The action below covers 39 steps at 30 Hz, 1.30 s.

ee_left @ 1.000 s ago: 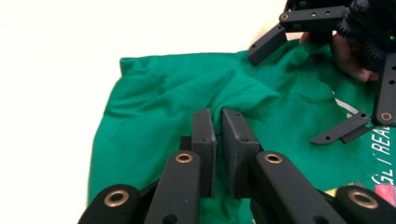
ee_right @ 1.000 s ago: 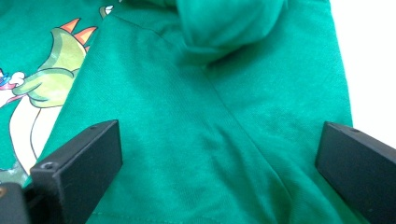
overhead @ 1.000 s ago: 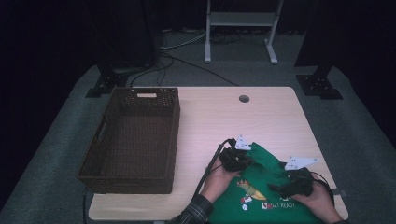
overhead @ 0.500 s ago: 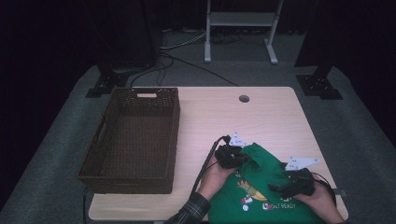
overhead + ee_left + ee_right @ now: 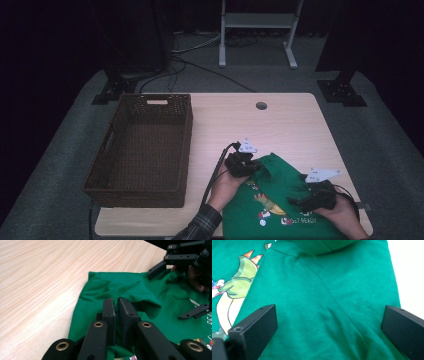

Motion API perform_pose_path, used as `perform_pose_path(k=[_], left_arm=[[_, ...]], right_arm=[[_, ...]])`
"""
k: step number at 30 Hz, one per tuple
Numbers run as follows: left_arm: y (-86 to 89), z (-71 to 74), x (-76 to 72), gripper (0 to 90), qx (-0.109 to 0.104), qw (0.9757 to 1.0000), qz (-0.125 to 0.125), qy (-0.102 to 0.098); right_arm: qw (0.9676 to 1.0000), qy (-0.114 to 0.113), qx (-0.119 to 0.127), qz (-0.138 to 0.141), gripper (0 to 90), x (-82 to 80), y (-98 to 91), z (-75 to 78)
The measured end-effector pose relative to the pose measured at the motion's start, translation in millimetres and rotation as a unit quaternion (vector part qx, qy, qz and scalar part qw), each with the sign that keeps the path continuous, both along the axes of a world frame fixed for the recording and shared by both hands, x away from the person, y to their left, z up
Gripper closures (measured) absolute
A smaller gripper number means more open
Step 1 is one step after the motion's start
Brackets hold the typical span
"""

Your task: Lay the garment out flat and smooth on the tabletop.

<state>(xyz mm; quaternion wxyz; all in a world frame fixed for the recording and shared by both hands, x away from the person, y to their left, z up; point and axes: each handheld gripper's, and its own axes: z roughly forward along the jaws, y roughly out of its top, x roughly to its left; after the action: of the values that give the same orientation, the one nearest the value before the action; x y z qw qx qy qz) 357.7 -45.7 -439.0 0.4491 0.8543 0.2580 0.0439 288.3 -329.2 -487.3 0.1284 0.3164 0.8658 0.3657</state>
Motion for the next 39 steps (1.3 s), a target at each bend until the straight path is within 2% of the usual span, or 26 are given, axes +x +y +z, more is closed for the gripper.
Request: perform_pose_path(k=[22, 39], left_arm=[[19.9, 9.0, 7.9, 83.8, -0.016, 0.9995, 0.027, -0.008], [30.6, 9.6, 15.3, 83.9, -0.026, 0.9988, 0.042, -0.007]], right_arm=[[1.0, 0.0, 0.0, 0.0, 0.0, 0.0, 0.0, 0.0], [1.0, 0.0, 0.0, 0.0, 0.0, 0.1, 0.0, 0.0]])
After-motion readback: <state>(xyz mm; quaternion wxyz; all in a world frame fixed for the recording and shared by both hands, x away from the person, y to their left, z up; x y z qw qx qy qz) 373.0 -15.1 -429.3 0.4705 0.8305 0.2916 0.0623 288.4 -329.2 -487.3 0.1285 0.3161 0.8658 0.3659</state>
